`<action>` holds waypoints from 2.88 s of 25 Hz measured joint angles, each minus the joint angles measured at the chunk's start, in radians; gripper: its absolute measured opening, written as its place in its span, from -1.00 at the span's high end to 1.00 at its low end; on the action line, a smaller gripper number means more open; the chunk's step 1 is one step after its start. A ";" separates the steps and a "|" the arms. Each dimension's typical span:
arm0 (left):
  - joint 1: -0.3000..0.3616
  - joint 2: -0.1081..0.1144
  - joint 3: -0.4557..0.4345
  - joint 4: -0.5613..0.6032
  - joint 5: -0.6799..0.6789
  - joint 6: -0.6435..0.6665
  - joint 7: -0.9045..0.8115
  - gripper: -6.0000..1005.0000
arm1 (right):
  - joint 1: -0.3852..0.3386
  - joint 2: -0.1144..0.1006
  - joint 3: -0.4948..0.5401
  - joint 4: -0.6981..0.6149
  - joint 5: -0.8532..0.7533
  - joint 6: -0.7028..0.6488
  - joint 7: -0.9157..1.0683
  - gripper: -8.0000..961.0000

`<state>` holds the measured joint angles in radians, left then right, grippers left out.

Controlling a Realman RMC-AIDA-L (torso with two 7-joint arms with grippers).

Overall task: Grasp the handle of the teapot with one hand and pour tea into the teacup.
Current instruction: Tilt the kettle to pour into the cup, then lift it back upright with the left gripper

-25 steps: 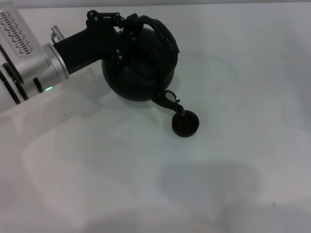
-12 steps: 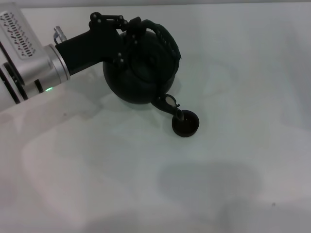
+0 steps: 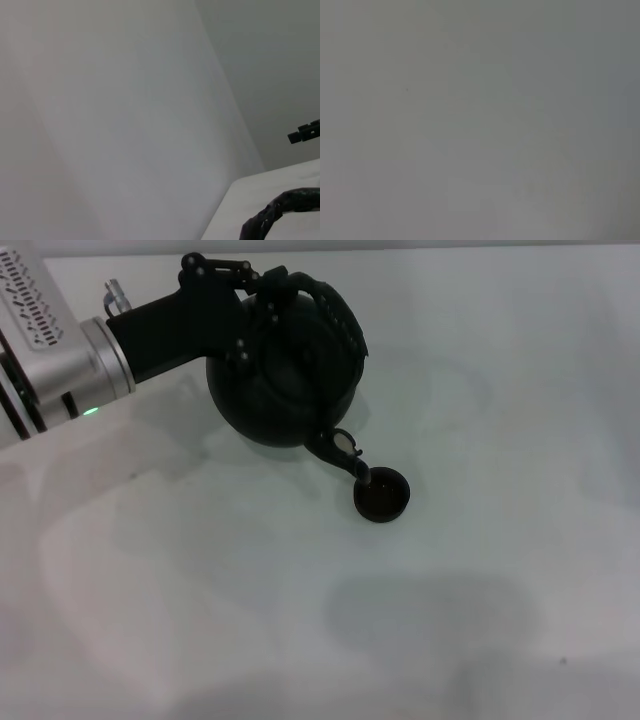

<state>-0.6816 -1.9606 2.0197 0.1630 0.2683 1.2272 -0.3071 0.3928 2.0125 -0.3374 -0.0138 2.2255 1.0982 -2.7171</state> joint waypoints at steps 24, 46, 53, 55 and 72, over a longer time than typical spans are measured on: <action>-0.065 -0.004 -0.005 0.048 0.090 -0.114 0.021 0.74 | 0.004 0.003 0.000 0.002 0.005 0.000 0.002 -0.75; -0.067 0.006 -0.009 0.148 0.164 -0.206 0.020 0.74 | -0.002 0.000 0.000 -0.003 0.005 0.000 0.002 -0.75; -0.066 0.008 -0.009 0.167 0.182 -0.223 0.016 0.75 | -0.002 -0.001 0.000 -0.004 0.005 0.000 0.002 -0.75; -0.066 0.008 -0.009 0.167 0.183 -0.223 0.016 0.75 | -0.002 -0.001 0.000 -0.003 0.005 0.000 0.002 -0.75; -0.066 0.014 -0.010 0.183 0.220 -0.231 0.011 0.75 | -0.001 -0.002 0.001 -0.002 0.006 -0.002 0.002 -0.75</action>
<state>-0.7473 -1.9467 2.0094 0.3456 0.4879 0.9961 -0.2959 0.3913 2.0110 -0.3359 -0.0157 2.2318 1.0966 -2.7151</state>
